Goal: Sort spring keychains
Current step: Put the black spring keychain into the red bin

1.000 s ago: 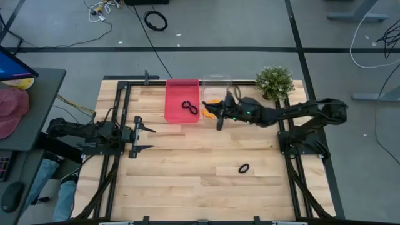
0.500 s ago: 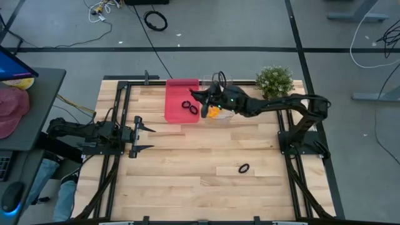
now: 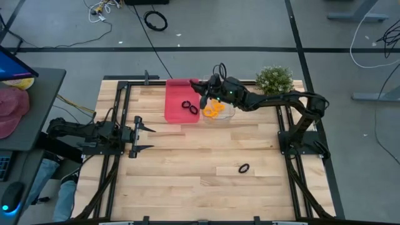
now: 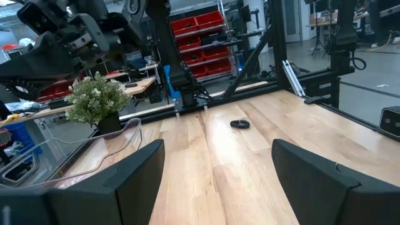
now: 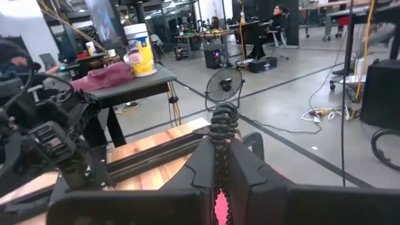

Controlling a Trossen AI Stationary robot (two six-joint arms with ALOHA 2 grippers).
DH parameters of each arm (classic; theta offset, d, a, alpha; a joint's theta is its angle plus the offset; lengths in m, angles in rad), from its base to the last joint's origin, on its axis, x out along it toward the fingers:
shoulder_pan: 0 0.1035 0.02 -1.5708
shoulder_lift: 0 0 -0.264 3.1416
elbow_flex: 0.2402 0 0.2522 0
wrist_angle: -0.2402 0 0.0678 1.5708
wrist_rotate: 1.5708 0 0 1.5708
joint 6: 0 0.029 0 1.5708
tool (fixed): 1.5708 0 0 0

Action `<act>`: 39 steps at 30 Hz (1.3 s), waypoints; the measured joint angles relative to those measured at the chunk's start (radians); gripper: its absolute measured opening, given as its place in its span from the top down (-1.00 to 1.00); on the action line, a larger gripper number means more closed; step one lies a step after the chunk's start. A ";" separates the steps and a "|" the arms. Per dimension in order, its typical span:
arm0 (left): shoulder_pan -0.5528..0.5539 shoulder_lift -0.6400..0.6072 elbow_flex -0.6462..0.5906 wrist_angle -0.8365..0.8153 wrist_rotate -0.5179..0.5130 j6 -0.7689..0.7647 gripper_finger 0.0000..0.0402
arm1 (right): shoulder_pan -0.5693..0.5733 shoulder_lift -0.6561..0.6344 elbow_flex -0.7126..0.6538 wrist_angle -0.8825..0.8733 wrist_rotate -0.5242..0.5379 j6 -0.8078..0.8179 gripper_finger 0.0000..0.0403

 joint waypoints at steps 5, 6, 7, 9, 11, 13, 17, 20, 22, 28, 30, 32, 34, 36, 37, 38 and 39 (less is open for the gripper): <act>0.000 0.000 0.000 0.000 0.000 0.000 -0.49 | -0.006 0.003 0.000 0.014 -0.006 0.020 0.92; 0.000 0.000 0.000 0.000 0.000 0.000 -0.49 | -0.006 0.003 0.000 0.017 -0.007 0.019 0.92; 0.000 0.000 0.000 0.000 0.000 0.000 -0.49 | -0.006 0.003 0.000 0.017 -0.007 0.016 0.92; 0.000 0.000 0.000 0.000 0.000 0.000 -0.49 | -0.006 0.003 0.000 0.016 -0.007 0.016 0.92; 0.000 0.000 0.000 0.000 0.000 0.000 -0.49 | -0.006 0.003 0.000 0.020 -0.007 0.023 0.92; 0.000 0.000 0.000 0.000 0.000 0.000 -0.49 | -0.006 0.003 0.000 0.020 -0.007 0.021 0.92; 0.000 0.000 0.000 0.000 0.000 0.000 -0.49 | -0.006 0.003 0.000 0.024 -0.007 0.023 0.92; 0.000 0.000 0.000 0.000 0.000 0.000 -0.49 | -0.006 0.003 0.000 0.022 -0.007 0.023 0.92; 0.000 0.000 0.000 0.000 0.000 0.000 -0.49 | -0.006 0.003 0.000 0.024 -0.007 0.023 0.92; 0.000 0.000 0.000 0.000 0.000 0.000 -0.49 | 0.002 0.006 0.000 0.025 -0.007 0.016 0.92; 0.000 0.000 0.000 0.000 0.000 0.000 -0.49 | 0.005 0.019 0.000 0.039 -0.007 0.007 0.92; 0.000 0.000 0.000 0.000 0.000 0.000 -0.49 | 0.005 0.037 0.000 0.056 -0.007 0.010 0.92; 0.000 0.000 0.000 0.000 0.000 0.000 -0.49 | 0.003 0.056 0.000 0.089 -0.007 0.021 0.92; 0.000 0.000 0.000 0.000 0.000 0.000 -0.49 | 0.001 0.070 0.000 0.113 -0.007 0.023 0.92; 0.000 0.000 0.000 0.000 0.000 0.000 -0.49 | 0.001 0.077 0.000 0.134 -0.007 0.023 0.92; 0.000 0.000 0.000 0.000 0.000 0.000 -0.49 | -0.001 0.080 0.000 0.144 -0.007 0.021 0.92; 0.000 0.000 0.000 0.000 0.000 0.000 -0.49 | -0.003 0.082 0.000 0.149 -0.007 0.020 0.92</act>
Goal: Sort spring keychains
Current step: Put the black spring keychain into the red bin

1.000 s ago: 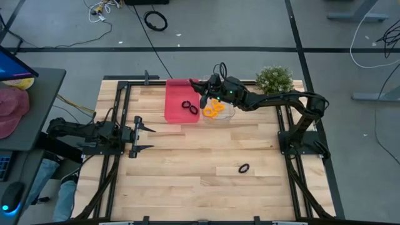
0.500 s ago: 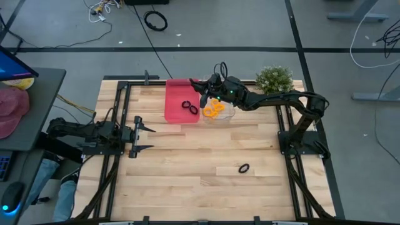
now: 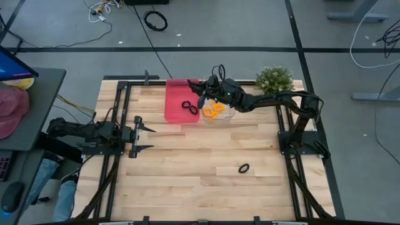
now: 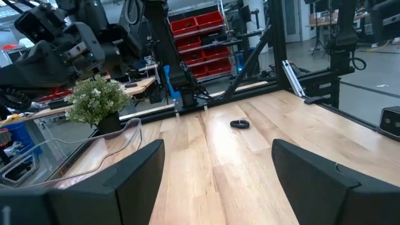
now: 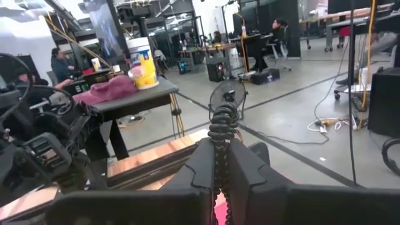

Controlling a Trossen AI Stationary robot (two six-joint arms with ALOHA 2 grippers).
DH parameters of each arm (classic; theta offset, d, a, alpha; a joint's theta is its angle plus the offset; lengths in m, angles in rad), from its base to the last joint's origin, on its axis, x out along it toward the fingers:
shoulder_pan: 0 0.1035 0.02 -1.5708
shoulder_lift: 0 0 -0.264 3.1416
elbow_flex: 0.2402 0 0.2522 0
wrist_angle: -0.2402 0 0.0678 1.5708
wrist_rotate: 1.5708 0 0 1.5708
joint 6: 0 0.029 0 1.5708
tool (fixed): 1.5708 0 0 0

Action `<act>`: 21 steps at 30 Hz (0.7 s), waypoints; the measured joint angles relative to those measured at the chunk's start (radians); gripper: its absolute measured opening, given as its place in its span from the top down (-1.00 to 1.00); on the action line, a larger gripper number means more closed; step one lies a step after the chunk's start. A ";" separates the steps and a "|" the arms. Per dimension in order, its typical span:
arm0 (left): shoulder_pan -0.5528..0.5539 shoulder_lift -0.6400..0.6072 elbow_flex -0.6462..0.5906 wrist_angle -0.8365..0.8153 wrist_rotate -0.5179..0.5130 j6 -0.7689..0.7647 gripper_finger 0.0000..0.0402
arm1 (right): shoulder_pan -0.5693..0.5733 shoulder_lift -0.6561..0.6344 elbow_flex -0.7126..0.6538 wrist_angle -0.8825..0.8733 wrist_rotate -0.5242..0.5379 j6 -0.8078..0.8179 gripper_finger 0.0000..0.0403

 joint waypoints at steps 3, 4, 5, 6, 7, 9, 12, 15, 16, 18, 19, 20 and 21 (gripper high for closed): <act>0.000 0.000 0.000 0.000 0.000 0.000 -0.49 | 0.000 0.000 0.000 -0.001 0.000 0.000 0.91; 0.000 0.000 0.000 0.000 0.000 0.000 -0.49 | 0.000 0.000 0.000 0.000 0.000 0.000 0.89; 0.000 0.000 0.000 0.000 0.000 0.000 -0.49 | 0.000 0.000 0.000 0.001 0.000 0.000 0.88; 0.000 0.000 0.000 0.000 0.000 0.000 -0.49 | 0.000 0.000 0.000 0.001 0.000 0.000 0.85; 0.000 0.000 0.000 0.000 0.000 0.000 -0.49 | 0.000 0.000 0.000 0.001 0.000 0.000 0.82; 0.000 0.000 0.000 0.000 0.000 0.000 -0.49 | 0.000 0.000 0.000 0.001 0.000 0.000 0.76; 0.000 0.000 0.000 0.000 0.000 0.000 -0.49 | 0.000 0.000 0.000 0.001 0.000 0.000 0.65; 0.000 0.000 0.000 0.000 0.000 0.000 -0.49 | 0.001 0.000 0.000 0.000 0.000 0.011 0.55; 0.000 0.000 0.000 0.000 0.000 0.000 -0.49 | 0.001 0.000 0.000 -0.001 0.000 0.012 0.52; 0.000 0.000 0.000 0.000 0.000 0.000 -0.49 | 0.001 0.000 0.000 -0.004 0.000 0.013 0.48; 0.000 0.000 0.000 0.000 0.000 0.000 -0.49 | 0.001 0.000 0.000 -0.004 0.000 0.013 0.45; 0.000 0.000 0.000 0.000 0.000 0.000 -0.49 | 0.001 0.000 0.000 -0.004 0.000 0.013 0.44; 0.000 0.000 0.000 0.000 0.000 0.000 -0.49 | 0.001 0.000 0.000 -0.004 0.000 0.013 0.42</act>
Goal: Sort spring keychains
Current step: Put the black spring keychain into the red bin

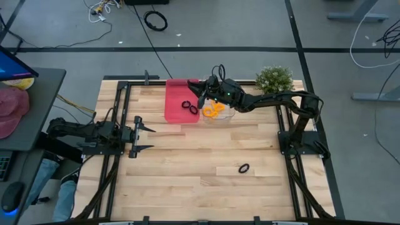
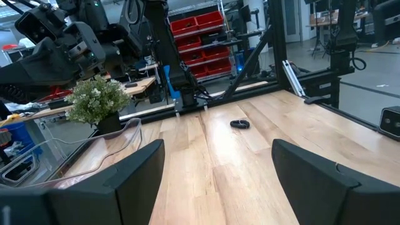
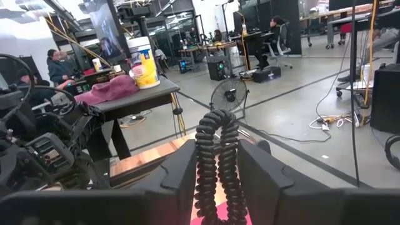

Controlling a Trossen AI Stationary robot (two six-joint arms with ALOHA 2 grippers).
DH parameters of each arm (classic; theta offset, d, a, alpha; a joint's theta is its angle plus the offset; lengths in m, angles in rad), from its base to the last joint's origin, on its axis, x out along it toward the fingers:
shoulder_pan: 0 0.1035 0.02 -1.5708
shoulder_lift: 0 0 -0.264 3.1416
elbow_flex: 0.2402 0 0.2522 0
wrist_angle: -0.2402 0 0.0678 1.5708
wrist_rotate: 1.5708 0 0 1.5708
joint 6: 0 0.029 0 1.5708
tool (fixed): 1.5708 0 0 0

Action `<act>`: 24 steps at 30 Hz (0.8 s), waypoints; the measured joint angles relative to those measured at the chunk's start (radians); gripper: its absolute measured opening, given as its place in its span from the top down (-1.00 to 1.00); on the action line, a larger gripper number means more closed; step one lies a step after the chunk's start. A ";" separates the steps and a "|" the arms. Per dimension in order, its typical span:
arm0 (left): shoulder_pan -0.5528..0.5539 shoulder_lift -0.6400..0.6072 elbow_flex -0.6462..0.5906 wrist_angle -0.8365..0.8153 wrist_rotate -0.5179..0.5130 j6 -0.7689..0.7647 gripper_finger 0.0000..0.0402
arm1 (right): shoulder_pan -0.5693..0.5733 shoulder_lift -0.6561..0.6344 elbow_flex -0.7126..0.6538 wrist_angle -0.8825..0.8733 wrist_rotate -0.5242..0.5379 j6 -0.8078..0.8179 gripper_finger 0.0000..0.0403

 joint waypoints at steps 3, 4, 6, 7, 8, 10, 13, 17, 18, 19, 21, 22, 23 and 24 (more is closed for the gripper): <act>0.000 0.000 0.000 0.000 0.000 0.000 -0.49 | 0.000 0.000 0.000 0.000 0.000 -0.002 0.38; 0.000 0.000 0.000 0.000 0.000 0.000 -0.49 | 0.000 0.000 0.000 0.000 0.000 -0.002 0.37; 0.000 0.000 0.000 0.000 0.000 0.000 -0.49 | 0.000 0.000 0.000 0.002 0.000 -0.002 0.37; 0.000 0.000 0.000 0.000 0.000 0.000 -0.49 | 0.000 0.000 0.000 0.004 0.000 -0.003 0.37; 0.000 0.000 0.000 0.000 0.000 0.000 -0.49 | 0.000 0.000 0.000 0.005 0.000 -0.003 0.37; 0.000 0.000 0.000 0.000 0.000 0.000 -0.49 | 0.000 0.000 0.000 0.004 0.000 -0.003 0.37; 0.000 0.000 0.000 0.000 0.000 0.000 -0.49 | -0.001 0.000 0.000 0.003 -0.022 0.011 0.37; 0.000 0.000 0.000 0.000 0.000 0.000 -0.49 | -0.008 0.000 0.000 -0.039 -0.079 0.025 0.36; 0.000 0.000 0.000 0.000 0.000 0.000 -0.49 | -0.008 0.000 0.000 -0.058 -0.081 0.010 0.35; 0.000 0.000 0.000 0.000 0.000 0.000 -0.49 | -0.008 0.000 0.000 -0.075 -0.083 -0.006 0.32; 0.000 0.000 0.000 0.000 0.000 0.000 -0.49 | -0.008 0.000 0.000 -0.097 -0.083 -0.030 0.26; 0.000 0.000 0.000 0.000 0.000 0.000 -0.49 | -0.008 0.000 0.000 -0.104 -0.083 -0.036 0.21; 0.000 0.000 0.000 0.000 0.000 0.000 -0.49 | -0.008 0.000 0.000 -0.107 -0.083 -0.037 0.16; 0.000 0.000 0.000 0.000 0.000 0.000 -0.49 | -0.008 0.000 0.000 -0.108 -0.087 -0.037 0.10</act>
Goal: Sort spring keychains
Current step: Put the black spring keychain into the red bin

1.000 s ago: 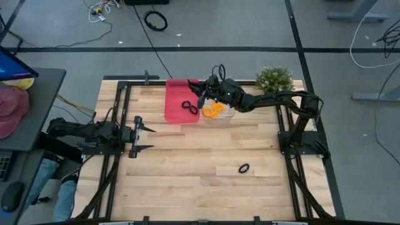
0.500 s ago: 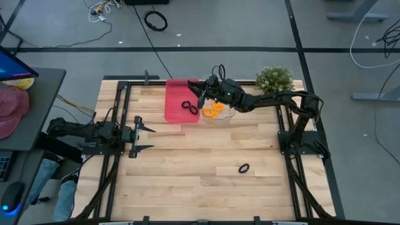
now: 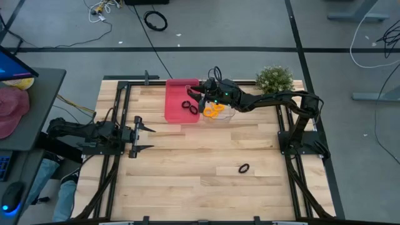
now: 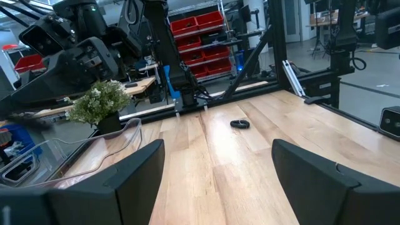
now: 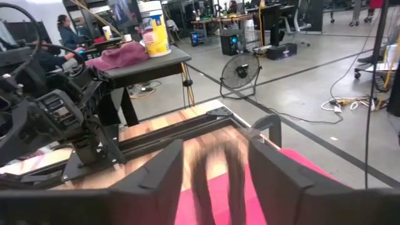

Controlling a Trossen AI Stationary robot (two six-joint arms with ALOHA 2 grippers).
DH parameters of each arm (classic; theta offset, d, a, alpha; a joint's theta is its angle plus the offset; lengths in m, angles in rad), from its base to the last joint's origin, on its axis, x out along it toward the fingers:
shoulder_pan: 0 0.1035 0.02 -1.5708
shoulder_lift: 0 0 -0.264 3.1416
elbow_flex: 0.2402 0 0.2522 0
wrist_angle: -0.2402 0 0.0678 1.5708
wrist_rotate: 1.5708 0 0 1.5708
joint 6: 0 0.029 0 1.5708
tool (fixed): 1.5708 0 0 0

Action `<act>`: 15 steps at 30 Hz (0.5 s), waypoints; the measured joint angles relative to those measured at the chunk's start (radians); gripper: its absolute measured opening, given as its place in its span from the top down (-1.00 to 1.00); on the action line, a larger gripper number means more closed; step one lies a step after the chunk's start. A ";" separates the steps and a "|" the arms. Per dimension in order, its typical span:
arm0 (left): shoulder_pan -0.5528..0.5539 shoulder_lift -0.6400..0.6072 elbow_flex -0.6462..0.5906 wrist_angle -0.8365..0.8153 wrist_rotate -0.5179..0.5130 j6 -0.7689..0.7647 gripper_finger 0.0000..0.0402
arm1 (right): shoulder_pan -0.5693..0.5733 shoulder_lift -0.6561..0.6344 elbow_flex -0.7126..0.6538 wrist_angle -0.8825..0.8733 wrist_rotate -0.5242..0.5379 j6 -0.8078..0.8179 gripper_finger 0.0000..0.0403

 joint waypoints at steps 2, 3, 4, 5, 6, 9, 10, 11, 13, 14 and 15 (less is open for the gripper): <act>0.000 0.000 0.000 0.000 0.000 0.000 -0.49 | 0.000 0.000 0.000 0.000 -0.013 -0.001 -0.03; 0.000 0.000 0.000 0.000 0.000 0.000 -0.49 | 0.000 0.000 0.000 0.000 -0.016 -0.001 -0.09; 0.000 0.000 0.000 0.000 0.000 0.000 -0.49 | 0.000 0.000 0.000 -0.001 -0.017 -0.002 -0.15; 0.000 0.000 0.000 0.000 0.000 0.000 -0.49 | 0.000 0.000 0.000 -0.003 -0.018 -0.001 -0.21; 0.000 0.000 0.000 0.000 0.000 0.000 -0.49 | 0.000 0.000 0.000 -0.008 -0.018 -0.001 -0.27; 0.000 0.000 0.000 0.000 0.000 0.000 -0.49 | 0.000 -0.005 0.014 -0.082 -0.017 -0.001 -0.39; 0.000 0.000 0.000 0.000 0.000 0.000 -0.49 | 0.000 -0.005 0.030 -0.127 -0.017 -0.002 -0.42; 0.000 0.000 0.000 0.000 0.000 0.000 -0.49 | 0.000 -0.005 0.046 -0.168 -0.016 -0.008 -0.45; 0.000 0.000 0.000 0.000 0.000 0.000 -0.49 | 0.000 -0.005 0.082 -0.226 -0.016 -0.035 -0.48; 0.000 0.000 0.000 0.000 0.000 0.000 -0.49 | 0.000 -0.005 0.097 -0.244 -0.015 -0.043 -0.48; 0.000 0.000 0.000 0.000 0.000 0.000 -0.49 | 0.003 -0.005 0.112 -0.258 -0.015 -0.044 -0.48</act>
